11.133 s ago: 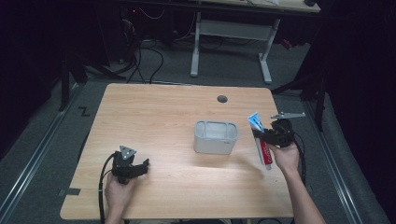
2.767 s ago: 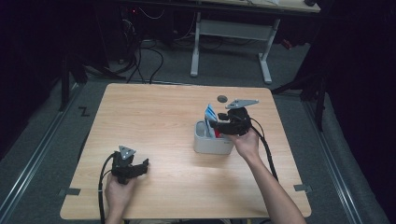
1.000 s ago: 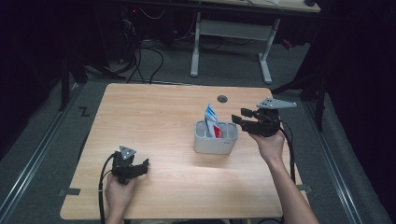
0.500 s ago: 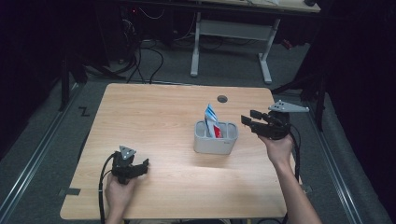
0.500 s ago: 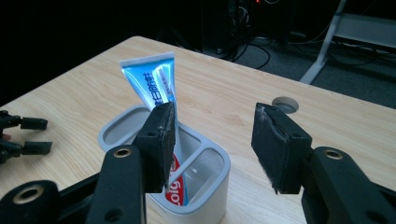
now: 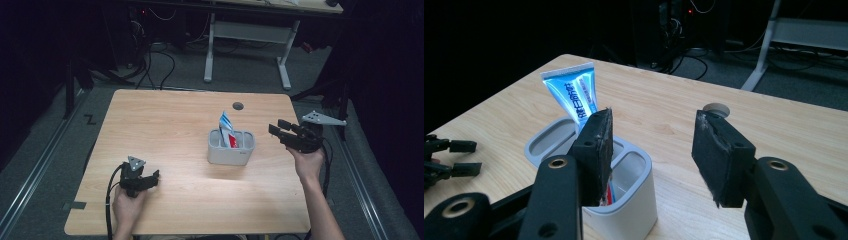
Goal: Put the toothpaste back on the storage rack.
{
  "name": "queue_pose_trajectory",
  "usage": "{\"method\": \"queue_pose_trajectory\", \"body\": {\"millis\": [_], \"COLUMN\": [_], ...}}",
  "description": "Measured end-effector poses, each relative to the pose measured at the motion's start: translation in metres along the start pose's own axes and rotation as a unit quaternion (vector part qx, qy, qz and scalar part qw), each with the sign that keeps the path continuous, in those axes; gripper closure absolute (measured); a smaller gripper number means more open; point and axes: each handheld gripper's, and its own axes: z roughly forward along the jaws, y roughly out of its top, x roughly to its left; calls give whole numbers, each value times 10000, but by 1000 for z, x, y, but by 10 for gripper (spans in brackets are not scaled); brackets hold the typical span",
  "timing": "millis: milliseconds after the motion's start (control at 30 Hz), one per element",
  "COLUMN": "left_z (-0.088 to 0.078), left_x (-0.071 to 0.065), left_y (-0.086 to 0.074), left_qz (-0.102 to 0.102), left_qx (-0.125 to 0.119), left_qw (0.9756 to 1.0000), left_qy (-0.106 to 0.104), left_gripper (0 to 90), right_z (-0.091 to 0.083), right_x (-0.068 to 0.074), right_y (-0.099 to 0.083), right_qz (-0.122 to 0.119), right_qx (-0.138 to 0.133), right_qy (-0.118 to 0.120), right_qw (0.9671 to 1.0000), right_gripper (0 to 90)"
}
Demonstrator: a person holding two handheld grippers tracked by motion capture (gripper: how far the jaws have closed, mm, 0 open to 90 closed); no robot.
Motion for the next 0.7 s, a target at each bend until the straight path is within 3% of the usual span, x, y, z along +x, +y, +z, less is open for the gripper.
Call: {"method": "queue_pose_trajectory", "body": {"millis": [700], "left_z": [0], "left_x": [0], "left_y": [0], "left_qz": [3], "left_qx": [-1], "left_qw": [10000], "left_qy": [2], "left_gripper": [245], "right_z": [-21], "right_x": [-21], "right_y": [-22], "right_qz": [280], "right_qx": [-84], "right_qy": [-186], "right_qw": [9994], "right_gripper": [522]}}
